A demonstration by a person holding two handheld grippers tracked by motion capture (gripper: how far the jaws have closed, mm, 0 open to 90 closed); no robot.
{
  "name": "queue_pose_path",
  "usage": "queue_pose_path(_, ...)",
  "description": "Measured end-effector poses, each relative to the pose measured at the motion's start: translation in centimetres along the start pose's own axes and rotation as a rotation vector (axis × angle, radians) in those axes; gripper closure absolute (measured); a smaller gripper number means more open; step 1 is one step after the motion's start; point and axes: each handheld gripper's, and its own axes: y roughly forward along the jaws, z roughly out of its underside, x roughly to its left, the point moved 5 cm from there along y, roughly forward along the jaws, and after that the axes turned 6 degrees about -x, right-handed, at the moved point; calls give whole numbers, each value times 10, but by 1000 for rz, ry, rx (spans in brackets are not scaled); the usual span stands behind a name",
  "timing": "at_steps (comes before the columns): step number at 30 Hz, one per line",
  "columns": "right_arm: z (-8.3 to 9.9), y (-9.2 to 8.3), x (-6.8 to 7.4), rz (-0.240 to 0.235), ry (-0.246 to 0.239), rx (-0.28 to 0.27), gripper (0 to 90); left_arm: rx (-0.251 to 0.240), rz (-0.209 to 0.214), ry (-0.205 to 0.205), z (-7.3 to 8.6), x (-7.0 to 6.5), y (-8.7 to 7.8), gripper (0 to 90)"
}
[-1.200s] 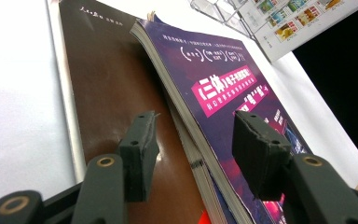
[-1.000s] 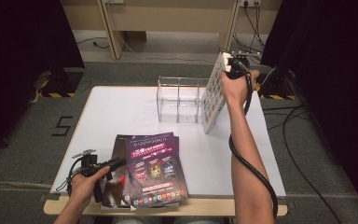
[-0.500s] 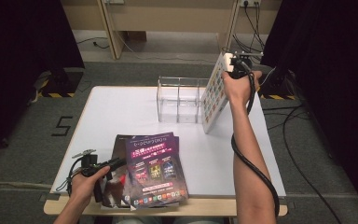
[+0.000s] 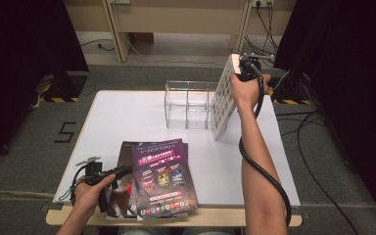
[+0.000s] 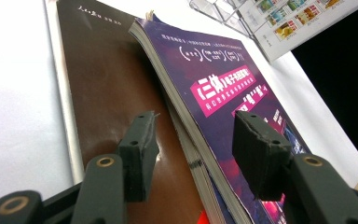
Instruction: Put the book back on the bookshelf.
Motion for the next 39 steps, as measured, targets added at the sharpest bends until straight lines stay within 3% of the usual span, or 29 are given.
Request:
queue_pose_path(4, 0, 3, 10, -21, -23, -7, 741, 1, -1, -3, 0, 1, 0, 493)
queue_pose_path(8, -1, 5, 12, -34, -4, -18, 741, 4, 2, -2, 1, 1, 0, 493)
queue_pose_path(12, -1, 8, 8, -26, 12, -15, 740, -1, 1, -4, 0, 1, -1, 493)
queue_pose_path(24, 2, 2, -11, 50, -46, -18, 689, 4, 3, 2, 2, -1, 1, 493)
queue_pose_path(39, 9, -16, -11, 21, -48, -35, 567, -9, -11, 12, 0, -1, -1, 464)
